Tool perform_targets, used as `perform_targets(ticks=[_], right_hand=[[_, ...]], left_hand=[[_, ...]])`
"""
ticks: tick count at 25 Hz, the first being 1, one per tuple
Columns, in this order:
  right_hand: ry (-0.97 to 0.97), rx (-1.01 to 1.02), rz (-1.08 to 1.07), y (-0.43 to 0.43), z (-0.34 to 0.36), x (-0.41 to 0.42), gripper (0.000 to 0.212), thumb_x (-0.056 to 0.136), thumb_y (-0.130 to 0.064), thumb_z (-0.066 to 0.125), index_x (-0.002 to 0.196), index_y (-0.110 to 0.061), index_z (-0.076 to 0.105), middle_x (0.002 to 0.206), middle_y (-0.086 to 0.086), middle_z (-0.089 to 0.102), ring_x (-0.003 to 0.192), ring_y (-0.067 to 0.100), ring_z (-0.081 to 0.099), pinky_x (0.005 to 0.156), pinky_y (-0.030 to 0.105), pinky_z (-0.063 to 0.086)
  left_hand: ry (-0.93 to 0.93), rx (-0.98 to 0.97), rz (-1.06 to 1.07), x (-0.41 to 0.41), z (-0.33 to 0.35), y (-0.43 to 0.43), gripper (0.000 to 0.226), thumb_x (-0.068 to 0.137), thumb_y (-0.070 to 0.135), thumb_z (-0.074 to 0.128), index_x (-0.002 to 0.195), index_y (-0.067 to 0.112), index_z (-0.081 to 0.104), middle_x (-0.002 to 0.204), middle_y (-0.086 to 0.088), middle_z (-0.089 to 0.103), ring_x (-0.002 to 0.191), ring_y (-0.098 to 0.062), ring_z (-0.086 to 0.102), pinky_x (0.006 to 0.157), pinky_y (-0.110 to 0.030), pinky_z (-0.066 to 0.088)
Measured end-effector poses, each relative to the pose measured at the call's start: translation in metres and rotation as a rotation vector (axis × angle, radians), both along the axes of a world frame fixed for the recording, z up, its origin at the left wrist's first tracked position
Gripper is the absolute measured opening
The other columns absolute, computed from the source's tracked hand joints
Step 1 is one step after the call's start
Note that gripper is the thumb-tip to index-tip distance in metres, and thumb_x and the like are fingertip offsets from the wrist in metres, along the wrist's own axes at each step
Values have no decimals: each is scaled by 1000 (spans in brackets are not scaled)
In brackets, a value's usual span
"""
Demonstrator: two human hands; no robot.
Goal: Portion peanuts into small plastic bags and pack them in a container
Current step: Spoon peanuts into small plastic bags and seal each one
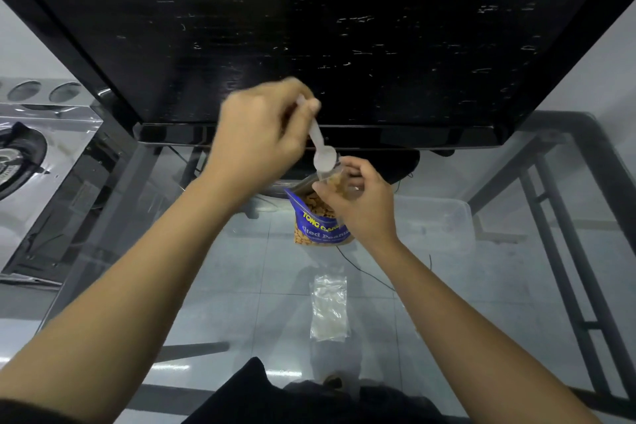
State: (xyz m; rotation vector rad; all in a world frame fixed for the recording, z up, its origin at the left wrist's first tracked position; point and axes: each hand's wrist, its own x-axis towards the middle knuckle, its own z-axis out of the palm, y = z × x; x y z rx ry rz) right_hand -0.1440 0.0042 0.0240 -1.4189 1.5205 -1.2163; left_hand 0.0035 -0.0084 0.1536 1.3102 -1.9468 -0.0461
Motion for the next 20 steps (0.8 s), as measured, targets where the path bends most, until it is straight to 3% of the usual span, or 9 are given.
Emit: perform_targets(ticks=[4,6,8,9,11,13,16,18,20], right_hand=[[-1,2,-22,2,-3,-10,42,68,-37,80,101,-23,59,89,-14,65,83,2,64,71,20,55],[-6,0,-35,3,-6,-17,31,70,-33,80,90,-21,60,85,-6,69,78,6,67,66,25,58],[-3,2,-51,4,-8,-21,26,70,-32,80,82,-19,60,78,-1,69,71,10,67,60,26,57],[2,5,-63,5,-8,-23,26,70,-32,80,79,-18,60,76,0,69,68,11,66,57,25,56],[1,14,-82,10,-9,-29,27,70,-33,79,77,-16,59,74,0,68,65,9,65,54,23,53],[-8,18,-90,21,-12,-38,28,71,-33,79,76,-15,59,73,-3,66,63,2,62,53,19,52],[-33,46,-118,33,-20,-50,28,70,-32,80,74,-18,57,72,-6,64,62,4,61,55,17,51],[-55,81,-140,39,-25,-55,29,69,-33,81,73,-17,57,71,-6,64,61,4,61,56,17,50],[-63,132,-143,47,-30,-59,30,68,-35,81,73,-19,56,71,-6,64,60,3,60,56,15,48]], left_hand=[[392,212,237,32,-33,-29,19,88,29,52,76,20,63,61,-11,60,58,-13,50,59,-37,45],[456,493,220,35,-74,-33,20,88,29,54,70,25,62,64,-6,62,64,-16,55,68,-43,50],[427,676,227,34,-112,-31,13,89,26,59,78,28,66,69,0,63,66,-13,56,69,-36,50],[386,706,248,33,-124,-28,7,88,25,61,89,23,68,75,0,63,69,-11,57,71,-31,48],[329,672,347,32,-133,-22,39,85,28,66,120,12,58,95,-1,60,81,-12,56,77,-24,45],[362,465,426,23,-131,-6,52,84,28,67,129,9,49,110,-1,48,84,-9,53,79,-16,41],[412,283,219,-13,-140,37,23,86,14,60,109,10,62,96,3,56,73,5,55,66,-10,44],[488,571,30,-42,-157,66,28,84,15,66,111,11,62,95,4,63,80,9,59,72,-8,48],[625,874,-78,-65,-178,81,44,81,19,71,121,11,56,105,-1,67,94,-4,65,83,-17,52]])
